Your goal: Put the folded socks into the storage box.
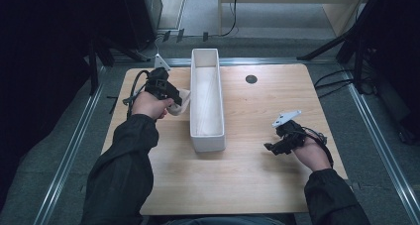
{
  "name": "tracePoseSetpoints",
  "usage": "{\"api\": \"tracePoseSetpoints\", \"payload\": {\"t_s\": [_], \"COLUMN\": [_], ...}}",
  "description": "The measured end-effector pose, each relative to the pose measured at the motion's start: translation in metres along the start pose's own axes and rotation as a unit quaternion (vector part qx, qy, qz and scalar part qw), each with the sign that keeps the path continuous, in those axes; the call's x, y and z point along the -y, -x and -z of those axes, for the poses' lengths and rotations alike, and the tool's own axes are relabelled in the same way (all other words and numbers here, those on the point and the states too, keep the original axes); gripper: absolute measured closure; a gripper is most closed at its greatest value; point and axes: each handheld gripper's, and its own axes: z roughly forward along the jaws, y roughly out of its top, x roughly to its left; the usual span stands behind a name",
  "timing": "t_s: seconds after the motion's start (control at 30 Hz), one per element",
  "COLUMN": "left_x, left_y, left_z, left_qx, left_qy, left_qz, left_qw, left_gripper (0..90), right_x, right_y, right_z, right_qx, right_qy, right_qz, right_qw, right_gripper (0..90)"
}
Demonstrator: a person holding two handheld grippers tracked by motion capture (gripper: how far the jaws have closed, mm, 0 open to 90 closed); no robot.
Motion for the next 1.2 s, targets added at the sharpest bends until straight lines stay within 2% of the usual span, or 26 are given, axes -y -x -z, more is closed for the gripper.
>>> {"api": "tracePoseSetpoints", "payload": {"t_s": [0.23,0.5,0.7,0.83,1.0,1.07,1.2], "left_x": [-0.002,-0.003,-0.001,0.003,0.017,0.022,0.029], "left_y": [0.017,0.038,0.051,0.056,0.06,0.06,0.059], "left_z": [-0.007,-0.015,-0.023,-0.03,-0.037,-0.041,-0.051], "left_qx": [0.012,0.013,0.02,0.025,0.027,0.024,0.031], "left_qy": [-0.004,0.001,-0.01,-0.015,-0.026,-0.029,-0.039], "left_qz": [-0.011,-0.032,-0.042,-0.044,-0.054,-0.053,-0.049], "left_qw": [0.9999,0.9994,0.9989,0.9986,0.9978,0.9979,0.9975], "left_gripper": [64.9,64.7,64.6,64.5,64.2,64.0,63.7], "right_x": [0.0,0.001,0.001,0.001,0.001,0.001,0.001], "right_y": [0.0,-0.001,0.0,0.0,0.0,0.0,-0.001], "right_z": [0.0,-0.001,-0.001,-0.001,-0.001,-0.001,-0.001], "right_qx": [0.0,-0.002,-0.001,0.001,-0.001,-0.002,-0.002], "right_qy": [-0.001,-0.005,-0.004,-0.003,-0.007,-0.007,-0.007], "right_qz": [0.002,0.005,0.006,0.006,0.006,0.005,0.007], "right_qw": [1.0,1.0,1.0,1.0,1.0,1.0,0.9999], "right_gripper": [19.6,19.6,19.6,19.6,19.6,19.6,19.6]}}
